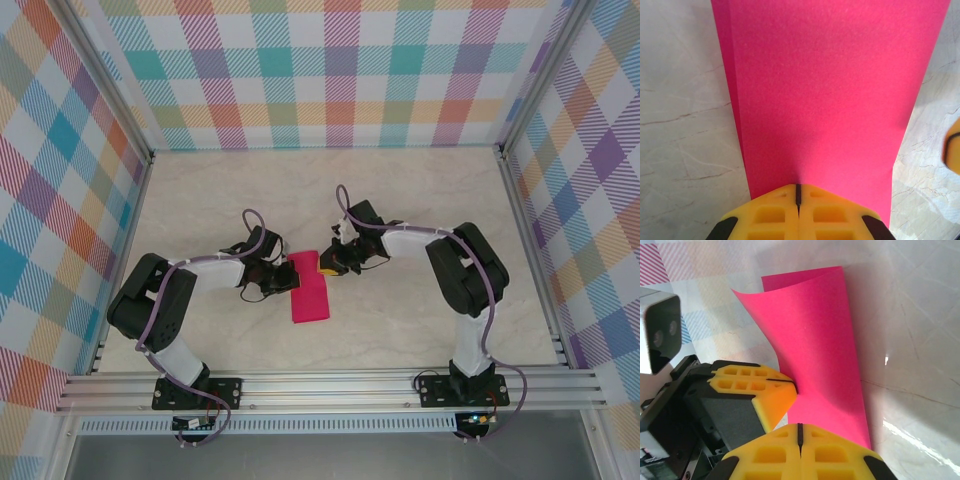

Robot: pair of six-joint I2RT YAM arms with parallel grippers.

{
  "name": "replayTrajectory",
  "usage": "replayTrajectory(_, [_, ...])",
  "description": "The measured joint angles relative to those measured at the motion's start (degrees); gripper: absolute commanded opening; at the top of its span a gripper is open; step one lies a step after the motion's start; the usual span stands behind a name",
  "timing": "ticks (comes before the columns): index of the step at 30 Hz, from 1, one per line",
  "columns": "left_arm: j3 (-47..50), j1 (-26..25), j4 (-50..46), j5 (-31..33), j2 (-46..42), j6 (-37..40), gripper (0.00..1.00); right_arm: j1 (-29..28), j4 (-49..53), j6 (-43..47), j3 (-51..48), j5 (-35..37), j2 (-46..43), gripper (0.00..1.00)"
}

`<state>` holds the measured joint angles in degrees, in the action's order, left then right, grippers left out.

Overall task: Fold a paper plane with a square sheet of paper (pick it up from the middle)
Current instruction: Fold the square sheet of paper in half at the center of the table.

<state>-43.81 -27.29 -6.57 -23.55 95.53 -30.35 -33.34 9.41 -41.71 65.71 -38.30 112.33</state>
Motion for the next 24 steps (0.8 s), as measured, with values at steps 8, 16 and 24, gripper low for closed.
replayTrajectory(8, [0.0, 0.0, -0.1, 0.0, -0.1, 0.0, 0.0, -0.1, 4.8, 0.7, 1.8, 3.3, 3.9, 0.04])
replayTrajectory(16, [0.0, 0.0, 0.0, 0.0, 0.0, 0.0, 0.0, -0.1, 7.8, 0.7, 5.1, 4.2, 3.9, 0.05])
replayTrajectory(24, [0.0, 0.0, 0.0, 0.0, 0.0, 0.0, 0.0, 0.0, 6.1, 0.7, 9.0, 2.9, 4.0, 0.05])
